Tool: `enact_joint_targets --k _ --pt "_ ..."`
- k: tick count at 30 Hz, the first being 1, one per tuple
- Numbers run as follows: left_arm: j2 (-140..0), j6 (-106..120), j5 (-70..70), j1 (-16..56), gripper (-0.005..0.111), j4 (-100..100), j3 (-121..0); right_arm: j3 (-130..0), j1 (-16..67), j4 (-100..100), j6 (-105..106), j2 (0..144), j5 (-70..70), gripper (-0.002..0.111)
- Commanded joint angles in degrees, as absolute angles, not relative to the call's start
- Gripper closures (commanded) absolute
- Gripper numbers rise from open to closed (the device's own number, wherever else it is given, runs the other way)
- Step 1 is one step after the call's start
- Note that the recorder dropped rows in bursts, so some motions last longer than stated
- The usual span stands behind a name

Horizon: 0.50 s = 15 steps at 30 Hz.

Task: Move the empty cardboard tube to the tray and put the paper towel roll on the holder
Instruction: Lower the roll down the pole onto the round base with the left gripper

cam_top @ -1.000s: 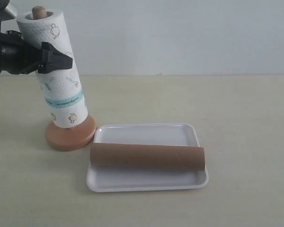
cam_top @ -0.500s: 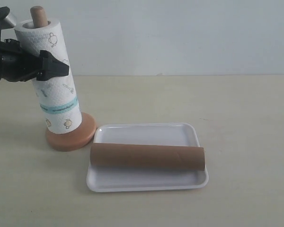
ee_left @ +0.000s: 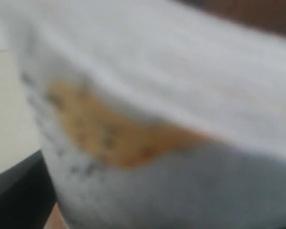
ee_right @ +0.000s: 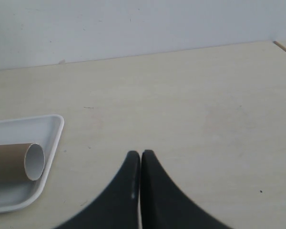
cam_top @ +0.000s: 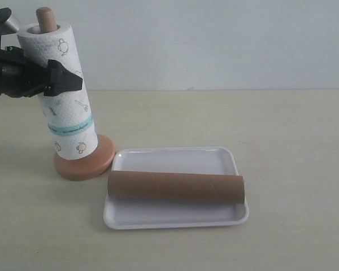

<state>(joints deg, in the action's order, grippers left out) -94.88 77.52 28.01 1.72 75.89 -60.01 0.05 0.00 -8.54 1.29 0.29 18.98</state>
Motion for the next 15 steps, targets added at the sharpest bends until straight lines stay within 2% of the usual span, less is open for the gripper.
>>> enact_joint_targets --k 1,6,15 --pt "-94.64 77.65 27.84 1.83 0.014 77.32 -60.04 0.00 0.02 -8.40 1.38 0.00 18.47 0.109" --pt "-94.64 77.65 27.84 1.83 -0.003 77.32 -60.04 0.00 0.02 -8.40 1.38 0.00 18.47 0.109" --pt "-92.65 77.53 28.30 1.83 -0.003 77.32 -60.04 0.00 0.02 -8.40 1.38 0.00 18.46 0.109"
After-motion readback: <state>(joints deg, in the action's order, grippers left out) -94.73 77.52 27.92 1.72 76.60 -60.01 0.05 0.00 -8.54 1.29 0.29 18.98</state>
